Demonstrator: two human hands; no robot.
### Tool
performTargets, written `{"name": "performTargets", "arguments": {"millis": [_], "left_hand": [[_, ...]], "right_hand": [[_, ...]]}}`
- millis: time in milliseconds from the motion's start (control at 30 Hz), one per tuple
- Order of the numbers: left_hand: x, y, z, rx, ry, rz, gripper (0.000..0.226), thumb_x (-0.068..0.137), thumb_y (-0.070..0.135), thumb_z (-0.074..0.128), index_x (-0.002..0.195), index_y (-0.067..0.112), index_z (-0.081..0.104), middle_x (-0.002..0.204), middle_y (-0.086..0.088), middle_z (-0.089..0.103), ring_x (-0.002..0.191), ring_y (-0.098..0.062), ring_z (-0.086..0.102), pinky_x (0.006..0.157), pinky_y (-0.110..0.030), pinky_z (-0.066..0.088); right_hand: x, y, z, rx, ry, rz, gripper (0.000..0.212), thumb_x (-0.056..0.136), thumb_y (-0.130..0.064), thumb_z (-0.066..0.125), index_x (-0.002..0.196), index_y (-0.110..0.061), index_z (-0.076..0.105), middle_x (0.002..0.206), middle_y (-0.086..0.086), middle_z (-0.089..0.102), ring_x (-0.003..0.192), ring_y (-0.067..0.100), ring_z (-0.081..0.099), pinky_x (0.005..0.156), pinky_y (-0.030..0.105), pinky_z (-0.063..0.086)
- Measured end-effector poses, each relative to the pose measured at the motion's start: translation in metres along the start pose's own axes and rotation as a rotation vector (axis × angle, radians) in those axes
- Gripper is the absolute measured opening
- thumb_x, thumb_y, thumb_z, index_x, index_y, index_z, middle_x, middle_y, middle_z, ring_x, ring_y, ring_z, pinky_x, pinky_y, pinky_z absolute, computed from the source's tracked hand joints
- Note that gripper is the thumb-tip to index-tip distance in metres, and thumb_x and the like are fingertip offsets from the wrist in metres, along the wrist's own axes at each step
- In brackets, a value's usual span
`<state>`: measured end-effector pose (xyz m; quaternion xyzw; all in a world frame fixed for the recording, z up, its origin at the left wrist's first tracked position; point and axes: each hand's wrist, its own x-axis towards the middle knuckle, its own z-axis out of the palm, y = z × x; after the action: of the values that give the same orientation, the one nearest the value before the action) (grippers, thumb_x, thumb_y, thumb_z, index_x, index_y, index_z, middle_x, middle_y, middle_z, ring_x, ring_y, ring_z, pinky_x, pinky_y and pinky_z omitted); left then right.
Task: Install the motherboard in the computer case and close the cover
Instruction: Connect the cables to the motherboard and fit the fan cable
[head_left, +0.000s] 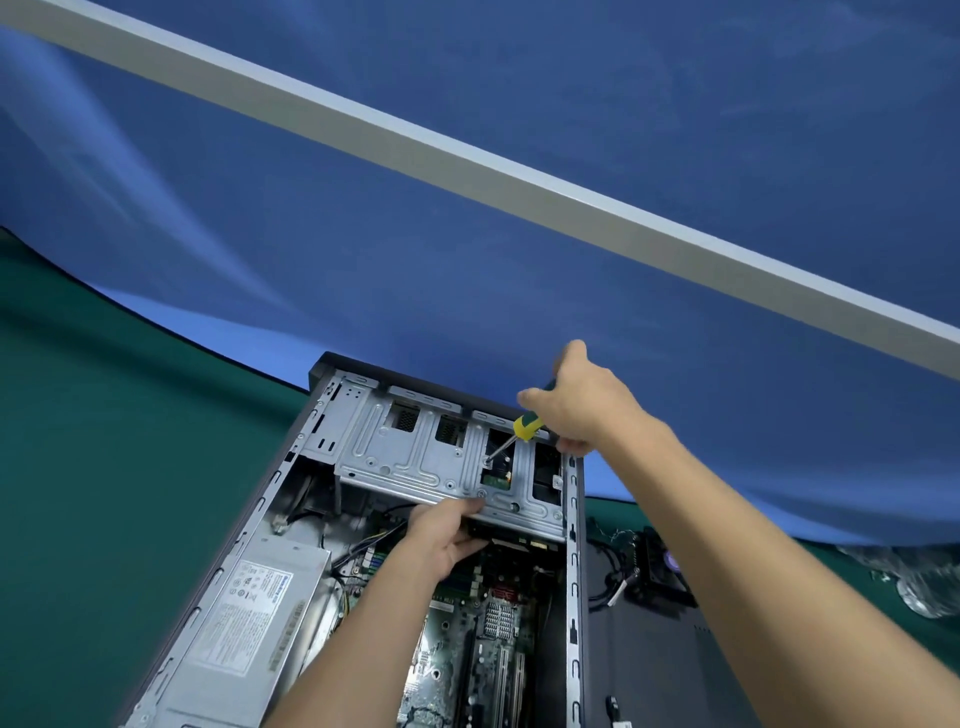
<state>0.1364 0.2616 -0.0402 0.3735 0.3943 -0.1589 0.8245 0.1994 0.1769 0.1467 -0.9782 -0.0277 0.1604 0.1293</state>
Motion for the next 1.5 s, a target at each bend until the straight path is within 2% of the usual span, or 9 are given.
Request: {"name": "performTargets", "arguments": {"millis": [167, 300, 500, 700, 800, 900, 1067, 1200, 1500], "left_hand": [[0.001, 0.000, 0.000, 0.010, 0.015, -0.007, 0.027, 0.082, -0.004, 0.066, 0.106, -0.006, 0.054, 0.103, -0.022, 0.063, 0.093, -0.034, 0.061, 0.065, -0.040, 0.053], [-0.001, 0.002, 0.002, -0.009, 0.017, -0.027, 0.031, 0.082, -0.003, 0.066, 0.111, -0.007, 0.052, 0.089, -0.019, 0.065, 0.078, -0.029, 0.063, 0.059, -0.039, 0.052], [-0.004, 0.001, 0.007, -0.002, 0.106, 0.007, 0.060, 0.080, -0.001, 0.070, 0.132, -0.005, 0.041, 0.144, -0.026, 0.034, 0.132, -0.039, 0.036, 0.078, -0.044, 0.052], [-0.007, -0.019, 0.015, 0.012, 0.313, 0.140, 0.043, 0.081, 0.015, 0.074, 0.112, 0.000, 0.049, 0.105, -0.018, 0.057, 0.084, -0.029, 0.063, 0.073, -0.040, 0.056], [-0.016, -0.038, 0.029, 0.116, 0.478, 0.228, 0.034, 0.083, 0.029, 0.071, 0.081, 0.002, 0.051, 0.075, -0.010, 0.056, 0.060, -0.019, 0.055, 0.056, -0.030, 0.051], [-0.023, -0.050, 0.037, 0.144, 0.594, 0.306, 0.026, 0.086, 0.022, 0.068, 0.080, 0.005, 0.049, 0.068, -0.008, 0.051, 0.060, -0.021, 0.046, 0.063, -0.033, 0.045], [-0.042, -0.067, 0.056, 0.411, 0.406, 0.416, 0.012, 0.090, 0.009, 0.059, 0.081, 0.006, 0.052, 0.061, -0.004, 0.050, 0.047, -0.012, 0.042, 0.041, -0.022, 0.038], [-0.046, -0.093, 0.072, 0.823, 0.232, 0.526, 0.030, 0.092, 0.016, 0.056, 0.065, 0.010, 0.043, 0.055, -0.004, 0.042, 0.050, -0.018, 0.038, 0.049, -0.026, 0.035], [-0.046, -0.131, 0.083, 1.432, 0.501, 0.980, 0.037, 0.093, 0.023, 0.047, 0.060, 0.022, 0.030, 0.047, 0.009, 0.036, 0.041, -0.009, 0.031, 0.042, -0.024, 0.017]], "right_hand": [[0.008, -0.006, -0.002, -0.104, 0.022, -0.039, 0.013, 0.095, -0.014, 0.045, 0.085, -0.006, 0.049, 0.057, 0.007, 0.059, 0.048, 0.021, 0.053, 0.056, 0.029, 0.049], [0.001, 0.002, -0.008, -0.115, -0.079, -0.038, 0.015, 0.091, -0.019, 0.051, 0.085, -0.007, 0.057, 0.060, 0.009, 0.067, 0.056, 0.024, 0.062, 0.070, 0.033, 0.057], [-0.025, 0.065, 0.032, -0.265, -0.281, -0.010, 0.029, 0.084, -0.031, 0.059, 0.065, -0.015, 0.044, 0.060, -0.001, 0.050, 0.057, 0.018, 0.051, 0.049, 0.023, 0.033], [-0.042, 0.135, 0.082, 0.208, -0.086, 0.038, 0.037, 0.088, -0.045, 0.052, 0.065, -0.019, 0.040, 0.055, -0.007, 0.046, 0.051, 0.014, 0.041, 0.049, 0.028, 0.026], [-0.049, 0.172, 0.103, 0.442, -0.006, 0.128, 0.041, 0.091, -0.047, 0.050, 0.064, -0.017, 0.039, 0.056, -0.005, 0.045, 0.055, 0.016, 0.040, 0.054, 0.030, 0.028], [-0.056, 0.200, 0.126, 0.622, -0.005, 0.207, 0.034, 0.090, -0.037, 0.053, 0.066, -0.016, 0.046, 0.061, -0.001, 0.049, 0.059, 0.017, 0.044, 0.056, 0.029, 0.032], [-0.062, 0.226, 0.164, 0.694, -0.066, 0.296, 0.044, 0.089, -0.025, 0.058, 0.052, -0.017, 0.035, 0.050, -0.003, 0.035, 0.048, 0.013, 0.032, 0.044, 0.026, 0.021], [-0.064, 0.238, 0.198, 0.653, -0.181, 0.369, 0.046, 0.086, -0.027, 0.060, 0.050, -0.018, 0.033, 0.049, -0.002, 0.035, 0.050, 0.016, 0.036, 0.052, 0.029, 0.026], [-0.067, 0.261, 0.236, 0.511, -0.247, 0.351, 0.034, 0.086, -0.036, 0.060, 0.062, -0.022, 0.041, 0.063, -0.004, 0.049, 0.065, 0.019, 0.052, 0.052, 0.027, 0.036]]}}
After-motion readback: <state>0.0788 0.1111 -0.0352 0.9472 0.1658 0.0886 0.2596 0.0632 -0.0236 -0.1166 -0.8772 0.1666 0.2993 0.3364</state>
